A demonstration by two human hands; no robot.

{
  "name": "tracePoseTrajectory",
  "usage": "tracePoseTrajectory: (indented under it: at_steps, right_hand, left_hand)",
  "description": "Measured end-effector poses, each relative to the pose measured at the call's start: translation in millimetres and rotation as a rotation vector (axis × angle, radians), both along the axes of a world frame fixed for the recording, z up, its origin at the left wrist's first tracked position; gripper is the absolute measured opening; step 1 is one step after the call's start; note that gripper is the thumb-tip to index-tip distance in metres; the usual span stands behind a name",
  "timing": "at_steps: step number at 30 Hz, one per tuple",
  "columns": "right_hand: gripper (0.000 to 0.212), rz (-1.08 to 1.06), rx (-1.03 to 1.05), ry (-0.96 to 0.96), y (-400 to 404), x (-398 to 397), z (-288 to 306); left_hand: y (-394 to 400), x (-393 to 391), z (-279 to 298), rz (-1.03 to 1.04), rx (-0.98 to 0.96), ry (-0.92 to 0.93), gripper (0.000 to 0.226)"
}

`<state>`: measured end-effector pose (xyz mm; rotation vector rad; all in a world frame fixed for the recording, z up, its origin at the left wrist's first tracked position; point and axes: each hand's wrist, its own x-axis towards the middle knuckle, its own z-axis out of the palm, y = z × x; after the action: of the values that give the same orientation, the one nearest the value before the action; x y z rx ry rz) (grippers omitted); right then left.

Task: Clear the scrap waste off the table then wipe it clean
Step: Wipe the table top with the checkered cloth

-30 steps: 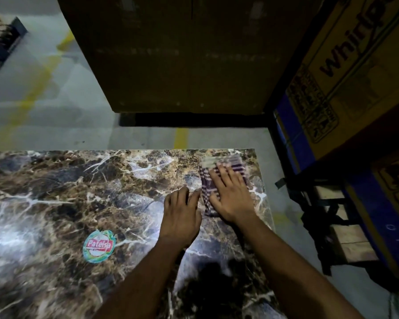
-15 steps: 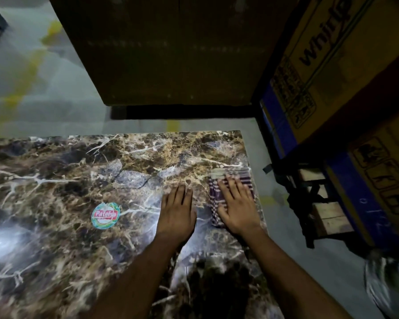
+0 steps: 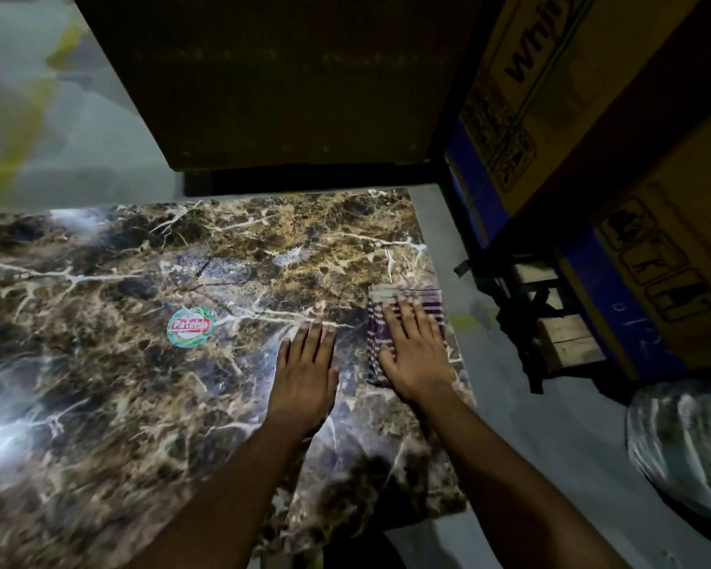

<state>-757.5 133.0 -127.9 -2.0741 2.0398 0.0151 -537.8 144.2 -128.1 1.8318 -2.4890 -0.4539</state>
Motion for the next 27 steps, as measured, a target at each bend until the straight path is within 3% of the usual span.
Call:
tracePoseTrajectory:
  at_steps: [3, 6, 11, 16, 22, 27]
  right_hand:
    - [0.073, 0.117, 0.022, -0.026, 44.6, 19.2, 4.0]
    - [0.073, 0.101, 0.030, -0.028, 97.0, 2.8, 7.2]
    - [0.075, -0.084, 0.019, 0.000, 94.3, -2.6, 5.2]
    - [0.074, 0.065, 0.028, -0.025, 150.6, 8.8, 0.8]
    - [0.076, -0.122, 0.009, 0.005, 154.2, -16.6, -2.2]
    - [0.076, -0.018, 0.026, -0.068, 197.7, -18.1, 1.0]
  left_hand:
    - [16.9, 1.3, -0.7, 0.004, 0.015, -0.010, 0.062]
    - [35.8, 2.2, 0.4, 0.011, 0.016, -0.014, 0.063]
    - [60.7, 10.0, -4.2, -0.027, 0.030, -0.031, 0.063]
    - [77.4, 6.6, -1.2, -0.064, 0.012, -0.040, 0.053]
    - [89.1, -2.5, -2.0, -0.143, -0.007, -0.046, 0.052]
    - [91.2, -16.3, 0.0, -0.130, -0.040, -0.043, 0.053]
